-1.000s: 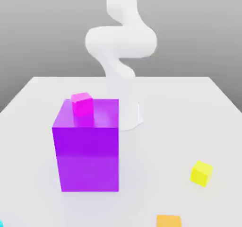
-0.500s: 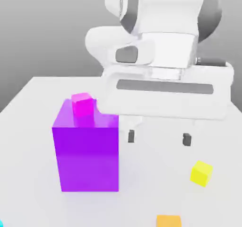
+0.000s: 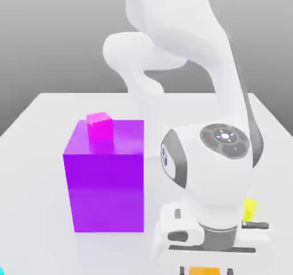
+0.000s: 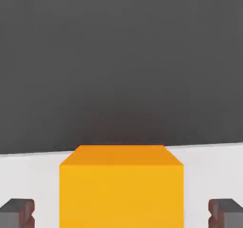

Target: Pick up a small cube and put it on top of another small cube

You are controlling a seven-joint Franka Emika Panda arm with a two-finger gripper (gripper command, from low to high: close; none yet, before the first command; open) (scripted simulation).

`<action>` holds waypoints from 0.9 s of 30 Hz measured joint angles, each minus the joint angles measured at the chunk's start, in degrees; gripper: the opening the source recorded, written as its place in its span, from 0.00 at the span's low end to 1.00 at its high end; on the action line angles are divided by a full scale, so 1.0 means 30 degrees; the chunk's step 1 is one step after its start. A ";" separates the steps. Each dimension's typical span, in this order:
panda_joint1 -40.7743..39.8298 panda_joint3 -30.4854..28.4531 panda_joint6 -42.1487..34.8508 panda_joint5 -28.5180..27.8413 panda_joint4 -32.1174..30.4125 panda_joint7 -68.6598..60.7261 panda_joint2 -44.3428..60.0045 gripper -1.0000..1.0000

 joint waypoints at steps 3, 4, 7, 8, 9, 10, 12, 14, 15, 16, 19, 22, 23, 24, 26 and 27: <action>-0.0008 0.0006 0.0020 0.0002 -0.0001 0.0000 0.0001 0.00; 0.0059 -0.0073 0.0234 -0.0079 0.0059 0.0061 0.0272 0.00; -0.0218 0.0287 -0.0751 0.0299 -0.0207 -0.0213 -0.0967 0.00; -0.0324 0.0436 -0.1252 0.0516 -0.0342 -0.0371 -0.1606 0.00; -0.0424 0.0568 -0.1772 0.0730 -0.0487 -0.0526 -0.2272 0.00; -0.0531 0.0512 -0.2253 0.0817 -0.0681 -0.0540 -0.2939 0.00; -0.0788 0.0194 -0.3166 0.0818 -0.1131 -0.0380 -0.4275 0.00; -0.1080 -0.0148 -0.4067 0.0785 -0.1600 -0.0179 -0.5617 0.00; -0.1230 -0.0316 -0.4516 0.0772 -0.1836 -0.0078 -0.6290 0.00; -0.1374 -0.0489 -0.4965 0.0767 -0.2074 0.0019 -0.6965 0.00; -0.2100 -0.0909 -0.6307 0.0785 -0.2789 0.0291 -0.8997 0.00; -0.2907 -0.1104 -0.7631 0.0911 -0.3511 0.0489 -1.1047 0.00; -0.3050 -0.1203 -0.8077 0.0967 -0.3750 0.0552 -1.1733 0.00; -0.3170 -0.1316 -0.8520 0.1032 -0.3990 0.0608 -1.2420 0.00; -0.3456 -0.1585 -0.9401 0.1174 -0.4472 0.0712 -1.3798 0.00; -0.3615 -0.1725 -0.9841 0.1251 -0.4714 0.0760 -1.4488 0.00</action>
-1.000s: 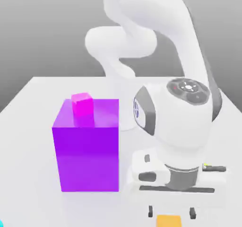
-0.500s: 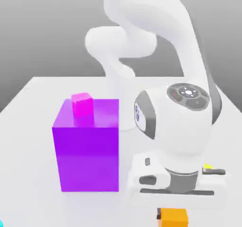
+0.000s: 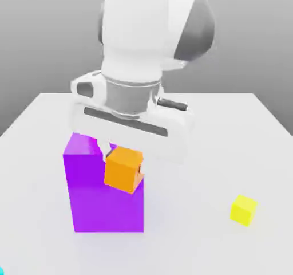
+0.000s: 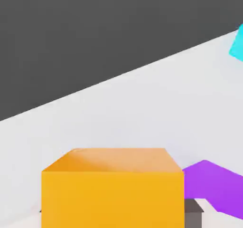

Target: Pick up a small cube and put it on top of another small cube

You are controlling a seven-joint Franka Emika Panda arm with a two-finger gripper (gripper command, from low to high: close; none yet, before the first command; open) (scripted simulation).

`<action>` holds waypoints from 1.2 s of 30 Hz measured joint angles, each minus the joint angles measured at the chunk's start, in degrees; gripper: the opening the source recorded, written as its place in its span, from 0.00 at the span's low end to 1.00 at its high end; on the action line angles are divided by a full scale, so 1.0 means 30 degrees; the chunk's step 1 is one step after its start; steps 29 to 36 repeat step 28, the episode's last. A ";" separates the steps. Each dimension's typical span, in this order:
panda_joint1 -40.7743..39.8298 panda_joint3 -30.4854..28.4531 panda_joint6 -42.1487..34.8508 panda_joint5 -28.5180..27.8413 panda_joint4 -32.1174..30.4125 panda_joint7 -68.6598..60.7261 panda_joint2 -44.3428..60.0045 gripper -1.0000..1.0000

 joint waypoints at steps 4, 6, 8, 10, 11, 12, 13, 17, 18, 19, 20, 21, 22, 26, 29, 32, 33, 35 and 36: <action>-0.0632 -0.0584 -0.1751 0.0341 -0.0968 0.0178 -0.2771 0.00; -0.0946 -0.0879 -0.2622 0.0528 -0.1452 0.0258 -0.4161 0.00; -0.1261 -0.1170 -0.3492 0.0729 -0.1938 0.0331 -0.5555 0.00; -0.1589 -0.1447 -0.4349 0.0945 -0.2427 0.0388 -0.6952 0.00; -0.1742 -0.1597 -0.4793 0.1055 -0.2667 0.0424 -0.7655 0.00; -0.1893 -0.1741 -0.5199 0.1163 -0.2917 0.0455 -0.8332 0.00; -0.2051 -0.1884 -0.5627 0.1278 -0.3161 0.0484 -0.9028 0.00; -0.2258 -0.2076 -0.3485 0.1332 -0.5172 0.0483 -0.8914 0.00; -0.2290 -0.2085 -0.2806 0.1334 -0.5665 0.0472 -0.8730 1.00; -0.2290 -0.2085 -0.2805 0.1335 -0.5665 0.0472 -0.8730 1.00; -0.2290 -0.2085 -0.2805 0.1335 -0.5665 0.0472 -0.8730 1.00; -0.2290 -0.2085 -0.2805 0.1335 -0.5665 0.0472 -0.8730 1.00; -0.2290 -0.2085 -0.2805 0.1335 -0.5665 0.0472 -0.8730 1.00; -0.2325 -0.2043 -0.3262 0.1277 -0.5370 0.0496 -0.8877 1.00; -0.2339 -0.1971 -0.4701 0.1327 -0.4363 0.0480 -0.9309 1.00; -0.2339 -0.1971 -0.4701 0.1327 -0.4363 0.0480 -0.9309 1.00; -0.2339 -0.1971 -0.4701 0.1327 -0.4363 0.0480 -0.9309 1.00; -0.2339 -0.1971 -0.4701 0.1327 -0.4363 0.0480 -0.9309 1.00; -0.2339 -0.1971 -0.4701 0.1327 -0.4363 0.0480 -0.9309 1.00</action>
